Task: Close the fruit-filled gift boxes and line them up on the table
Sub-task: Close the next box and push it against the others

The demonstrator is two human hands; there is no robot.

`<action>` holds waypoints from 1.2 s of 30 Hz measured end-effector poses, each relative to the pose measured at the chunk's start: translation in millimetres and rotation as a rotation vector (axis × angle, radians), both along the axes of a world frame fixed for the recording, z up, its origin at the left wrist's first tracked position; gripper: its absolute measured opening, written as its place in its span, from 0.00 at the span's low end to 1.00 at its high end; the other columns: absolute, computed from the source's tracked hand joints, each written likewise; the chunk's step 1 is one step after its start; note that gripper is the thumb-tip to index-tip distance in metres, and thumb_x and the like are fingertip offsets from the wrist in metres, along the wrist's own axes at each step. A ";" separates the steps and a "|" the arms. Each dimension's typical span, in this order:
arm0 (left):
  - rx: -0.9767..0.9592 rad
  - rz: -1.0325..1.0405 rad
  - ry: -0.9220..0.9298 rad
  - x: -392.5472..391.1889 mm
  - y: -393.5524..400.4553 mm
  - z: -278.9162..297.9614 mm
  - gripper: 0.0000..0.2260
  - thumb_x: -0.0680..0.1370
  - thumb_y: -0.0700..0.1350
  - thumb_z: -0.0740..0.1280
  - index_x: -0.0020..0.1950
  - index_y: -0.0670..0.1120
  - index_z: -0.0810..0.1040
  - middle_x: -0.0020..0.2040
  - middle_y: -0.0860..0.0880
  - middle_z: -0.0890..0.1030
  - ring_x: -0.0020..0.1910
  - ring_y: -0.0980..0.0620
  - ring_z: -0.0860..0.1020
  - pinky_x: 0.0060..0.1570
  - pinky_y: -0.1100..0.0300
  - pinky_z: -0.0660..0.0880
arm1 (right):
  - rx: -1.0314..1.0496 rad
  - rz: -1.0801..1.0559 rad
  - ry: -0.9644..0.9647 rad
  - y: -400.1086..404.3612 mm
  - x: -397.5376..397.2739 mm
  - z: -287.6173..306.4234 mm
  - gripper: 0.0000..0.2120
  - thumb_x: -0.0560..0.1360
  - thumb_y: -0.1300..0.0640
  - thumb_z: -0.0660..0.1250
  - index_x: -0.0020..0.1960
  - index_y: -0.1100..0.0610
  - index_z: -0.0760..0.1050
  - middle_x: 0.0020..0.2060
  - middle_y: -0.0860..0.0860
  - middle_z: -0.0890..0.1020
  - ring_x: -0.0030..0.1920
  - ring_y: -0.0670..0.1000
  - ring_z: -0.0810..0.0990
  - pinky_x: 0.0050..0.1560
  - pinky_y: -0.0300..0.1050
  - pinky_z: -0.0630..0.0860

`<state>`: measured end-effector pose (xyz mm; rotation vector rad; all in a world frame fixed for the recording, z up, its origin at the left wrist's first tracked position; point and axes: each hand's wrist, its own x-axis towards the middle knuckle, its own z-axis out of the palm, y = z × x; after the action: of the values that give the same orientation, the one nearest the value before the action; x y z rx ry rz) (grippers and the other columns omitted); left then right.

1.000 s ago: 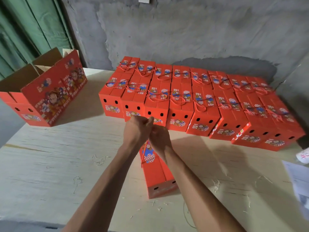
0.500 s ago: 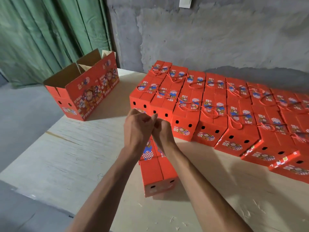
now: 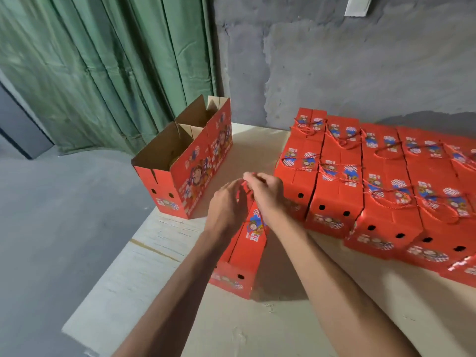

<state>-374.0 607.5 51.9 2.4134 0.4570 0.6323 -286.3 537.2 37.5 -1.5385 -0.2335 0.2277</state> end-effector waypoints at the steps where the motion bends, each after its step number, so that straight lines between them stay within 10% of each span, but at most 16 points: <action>1: -0.011 -0.023 0.048 5.5 11.9 -4.7 0.16 0.82 0.40 0.62 0.69 0.45 0.79 0.62 0.44 0.83 0.61 0.42 0.80 0.58 0.48 0.76 | -0.023 -0.013 0.004 15.3 6.2 0.5 0.19 0.69 0.50 0.70 0.32 0.65 0.73 0.28 0.55 0.72 0.32 0.50 0.69 0.36 0.48 0.65; 11: -0.046 0.071 0.430 93.6 91.3 -59.2 0.56 0.74 0.70 0.68 0.81 0.47 0.31 0.83 0.42 0.38 0.83 0.40 0.42 0.78 0.38 0.50 | -0.233 0.030 -0.123 125.2 109.4 33.0 0.17 0.78 0.55 0.67 0.30 0.51 0.81 0.29 0.45 0.84 0.28 0.40 0.75 0.40 0.43 0.74; 18: 0.044 -0.044 0.426 178.1 123.6 -71.3 0.55 0.76 0.61 0.71 0.81 0.46 0.31 0.83 0.49 0.34 0.83 0.48 0.41 0.79 0.37 0.54 | -0.278 -0.092 -0.149 157.9 186.6 45.2 0.16 0.80 0.57 0.64 0.35 0.54 0.79 0.29 0.44 0.81 0.27 0.42 0.76 0.29 0.36 0.71; 24: 0.054 -0.139 0.367 266.9 136.2 -78.1 0.52 0.77 0.66 0.66 0.83 0.44 0.35 0.84 0.49 0.37 0.83 0.51 0.42 0.80 0.43 0.54 | -0.397 -0.120 -0.214 155.3 279.0 42.6 0.16 0.82 0.56 0.64 0.36 0.56 0.80 0.38 0.54 0.86 0.36 0.54 0.81 0.42 0.48 0.76; 36: -0.026 -0.189 0.462 469.7 155.1 -123.8 0.45 0.76 0.71 0.64 0.83 0.59 0.42 0.82 0.55 0.35 0.82 0.37 0.41 0.73 0.32 0.61 | -0.612 -0.135 -0.363 145.7 478.9 37.8 0.14 0.81 0.59 0.64 0.40 0.60 0.84 0.28 0.43 0.79 0.26 0.38 0.75 0.29 0.33 0.68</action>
<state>95.8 762.6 -72.0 2.5336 0.4086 -0.0188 192.6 682.9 75.2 -2.1948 -0.3663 -0.1049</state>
